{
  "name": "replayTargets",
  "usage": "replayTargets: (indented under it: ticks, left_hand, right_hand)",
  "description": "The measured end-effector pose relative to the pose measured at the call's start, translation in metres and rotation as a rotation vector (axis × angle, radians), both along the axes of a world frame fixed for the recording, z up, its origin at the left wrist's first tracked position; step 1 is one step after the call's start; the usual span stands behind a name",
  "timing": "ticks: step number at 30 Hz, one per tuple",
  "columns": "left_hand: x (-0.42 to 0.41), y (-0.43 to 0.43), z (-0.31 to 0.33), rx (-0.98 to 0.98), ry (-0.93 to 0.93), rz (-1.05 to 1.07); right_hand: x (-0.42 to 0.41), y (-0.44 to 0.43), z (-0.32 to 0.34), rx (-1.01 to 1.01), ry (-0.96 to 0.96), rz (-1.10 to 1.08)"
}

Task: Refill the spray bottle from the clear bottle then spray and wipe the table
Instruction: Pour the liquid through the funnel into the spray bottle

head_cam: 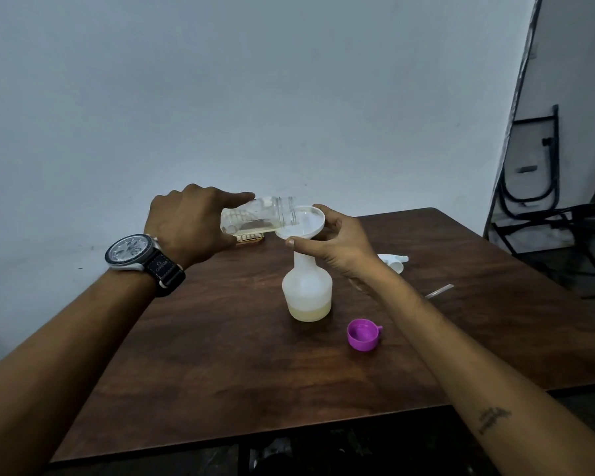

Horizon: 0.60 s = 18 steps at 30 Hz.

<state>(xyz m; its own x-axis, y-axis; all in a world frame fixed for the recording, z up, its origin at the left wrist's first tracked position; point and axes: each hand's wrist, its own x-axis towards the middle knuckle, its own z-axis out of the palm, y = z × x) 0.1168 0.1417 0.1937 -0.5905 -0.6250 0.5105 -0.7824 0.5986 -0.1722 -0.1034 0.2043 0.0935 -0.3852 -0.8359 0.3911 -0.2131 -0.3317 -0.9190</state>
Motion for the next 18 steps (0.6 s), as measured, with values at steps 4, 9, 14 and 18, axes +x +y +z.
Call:
replayTargets:
  ticks: [4, 9, 14, 18]
  left_hand:
    - [0.0001, -0.0006, -0.0005, -0.003, 0.0, -0.002]
    - [0.0009, 0.0012, 0.0, 0.008, -0.002, -0.001]
    - [0.0005, 0.0017, 0.0013, -0.002, 0.0, 0.013]
    - [0.0003, 0.0002, 0.0003, -0.008, 0.004, 0.015]
  right_hand:
    - [-0.0001, 0.0004, -0.0003, 0.0, -0.009, 0.008]
    - [0.0008, 0.0019, 0.0008, -0.007, -0.008, 0.018]
    - [0.0008, 0.0009, -0.0002, -0.014, -0.016, 0.021]
    - [0.0014, 0.0006, 0.0001, -0.011, -0.018, 0.012]
